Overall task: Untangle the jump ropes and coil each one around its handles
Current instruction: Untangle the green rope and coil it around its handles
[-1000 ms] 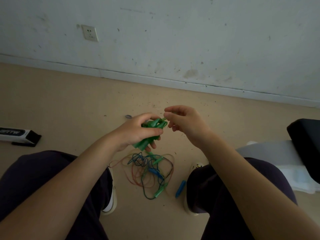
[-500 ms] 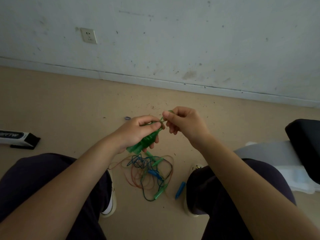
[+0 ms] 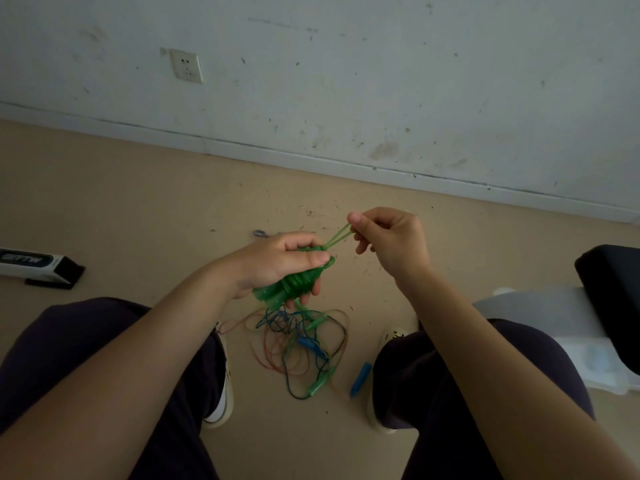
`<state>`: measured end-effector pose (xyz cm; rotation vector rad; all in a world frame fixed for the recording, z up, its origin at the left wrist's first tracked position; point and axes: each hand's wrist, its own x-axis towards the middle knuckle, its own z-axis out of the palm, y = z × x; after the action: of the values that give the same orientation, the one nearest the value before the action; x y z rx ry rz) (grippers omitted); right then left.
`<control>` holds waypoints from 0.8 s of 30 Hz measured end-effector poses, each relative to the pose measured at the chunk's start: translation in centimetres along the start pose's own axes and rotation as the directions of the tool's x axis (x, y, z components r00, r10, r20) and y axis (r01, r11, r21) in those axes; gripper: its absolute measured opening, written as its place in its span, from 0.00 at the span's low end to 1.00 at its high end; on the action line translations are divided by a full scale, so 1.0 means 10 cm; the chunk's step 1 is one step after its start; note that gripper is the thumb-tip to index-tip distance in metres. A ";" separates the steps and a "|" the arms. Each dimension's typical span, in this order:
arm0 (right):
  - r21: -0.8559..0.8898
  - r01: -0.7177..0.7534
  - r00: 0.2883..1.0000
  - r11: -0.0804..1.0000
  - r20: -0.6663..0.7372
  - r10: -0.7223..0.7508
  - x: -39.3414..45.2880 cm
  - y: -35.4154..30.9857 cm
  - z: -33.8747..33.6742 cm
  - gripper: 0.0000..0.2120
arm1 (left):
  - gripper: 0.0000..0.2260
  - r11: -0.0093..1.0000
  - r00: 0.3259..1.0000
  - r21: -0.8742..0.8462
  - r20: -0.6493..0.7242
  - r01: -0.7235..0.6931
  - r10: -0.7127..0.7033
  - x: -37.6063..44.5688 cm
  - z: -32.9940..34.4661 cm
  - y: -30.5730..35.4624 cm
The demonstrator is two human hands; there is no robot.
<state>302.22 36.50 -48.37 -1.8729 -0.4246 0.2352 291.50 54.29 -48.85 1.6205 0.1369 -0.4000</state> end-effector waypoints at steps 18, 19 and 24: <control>0.004 0.063 0.998 0.998 0.017 -0.063 0.15 -0.10 0.08 0.10 | 0.24 0.992 0.957 -0.111 -0.289 -0.051 0.017 -0.04 -0.30 -0.02; 0.038 0.030 1.000 0.999 -0.001 -0.029 0.24 -0.08 0.10 0.10 | 0.26 0.987 0.947 -0.145 -0.322 -0.065 0.015 -0.02 -0.35 0.01; 0.178 -0.129 0.987 0.976 -0.069 0.143 0.68 0.22 0.27 0.10 | 0.25 0.978 0.824 -0.174 -0.567 -0.114 -0.004 0.47 -0.60 -0.03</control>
<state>307.88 40.92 -51.06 -1.7348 -0.2132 0.2781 296.87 59.50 -50.43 1.4944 0.5631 0.1545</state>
